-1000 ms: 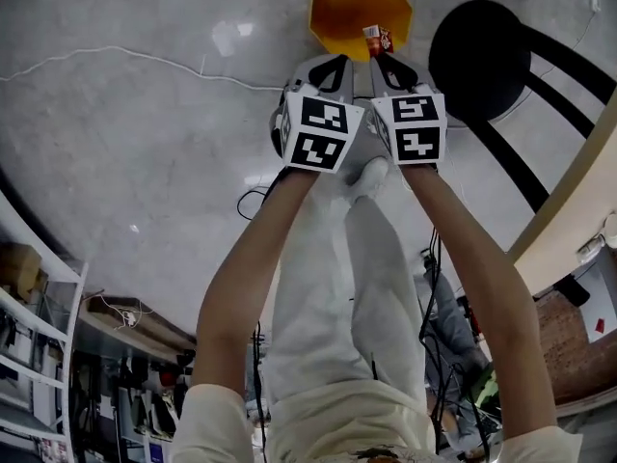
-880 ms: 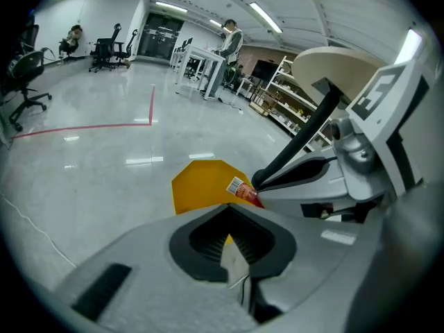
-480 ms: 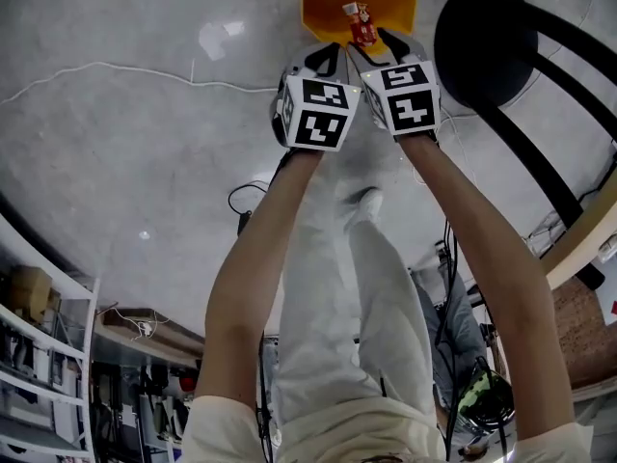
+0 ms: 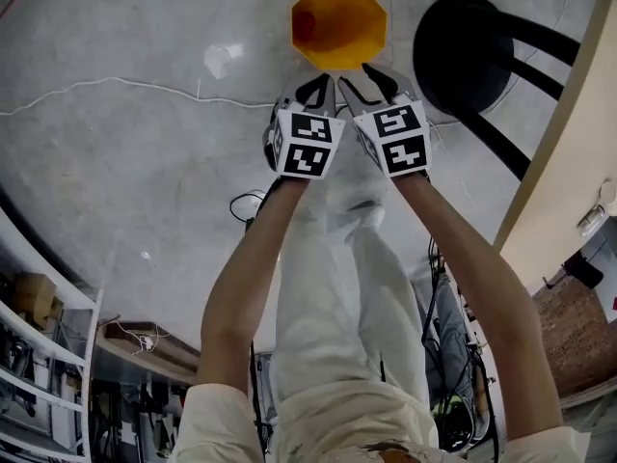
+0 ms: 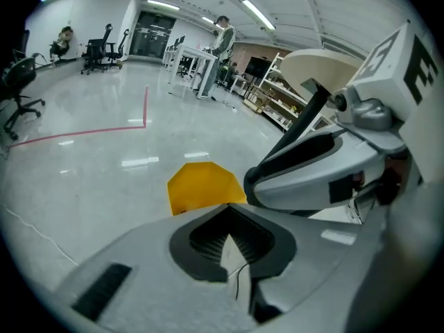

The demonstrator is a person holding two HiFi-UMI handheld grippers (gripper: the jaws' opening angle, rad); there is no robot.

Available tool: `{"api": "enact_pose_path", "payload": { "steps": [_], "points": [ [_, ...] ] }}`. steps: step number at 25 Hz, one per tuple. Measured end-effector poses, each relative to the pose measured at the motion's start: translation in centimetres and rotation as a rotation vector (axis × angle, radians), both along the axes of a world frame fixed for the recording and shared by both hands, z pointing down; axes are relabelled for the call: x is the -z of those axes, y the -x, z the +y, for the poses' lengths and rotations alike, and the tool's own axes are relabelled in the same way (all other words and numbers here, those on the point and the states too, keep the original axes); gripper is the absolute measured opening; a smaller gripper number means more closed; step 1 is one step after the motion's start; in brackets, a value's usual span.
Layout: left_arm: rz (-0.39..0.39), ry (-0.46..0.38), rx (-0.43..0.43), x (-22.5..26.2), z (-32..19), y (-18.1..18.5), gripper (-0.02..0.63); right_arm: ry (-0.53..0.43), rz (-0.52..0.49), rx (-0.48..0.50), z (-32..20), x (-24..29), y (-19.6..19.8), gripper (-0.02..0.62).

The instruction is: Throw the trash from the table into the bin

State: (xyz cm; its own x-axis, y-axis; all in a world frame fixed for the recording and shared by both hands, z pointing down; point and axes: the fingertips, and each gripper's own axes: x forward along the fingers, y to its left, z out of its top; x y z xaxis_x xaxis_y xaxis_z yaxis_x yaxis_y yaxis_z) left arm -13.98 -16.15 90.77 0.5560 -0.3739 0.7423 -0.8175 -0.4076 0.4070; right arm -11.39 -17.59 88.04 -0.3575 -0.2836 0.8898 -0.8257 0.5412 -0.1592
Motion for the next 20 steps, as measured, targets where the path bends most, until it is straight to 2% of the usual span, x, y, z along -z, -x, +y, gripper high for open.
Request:
{"api": "enact_pose_path", "payload": {
  "steps": [5, 7, 11, 17, 20],
  "points": [
    [0.026, -0.011, 0.054, 6.9, 0.4, 1.7, 0.006, -0.044, -0.089, -0.129, 0.6, 9.6, 0.3, 0.061],
    [0.042, -0.029, 0.075, 9.5, 0.4, 1.8, 0.006, -0.083, -0.121, -0.126, 1.4, 13.7, 0.5, 0.008],
    [0.069, -0.068, 0.09, 15.5, 1.5, 1.9, 0.006, -0.161, -0.163, -0.034, 3.9, 20.6, 0.8, 0.008],
    [0.042, -0.184, 0.088, 25.4, 3.4, 2.6, 0.006, -0.237, -0.257, -0.04, 5.2, 28.9, -0.6, 0.008],
    [0.045, -0.205, 0.106, 29.5, 5.9, 2.1, 0.006, -0.29, -0.307, -0.027, 6.5, 33.7, -1.5, 0.008]
  ]
}}
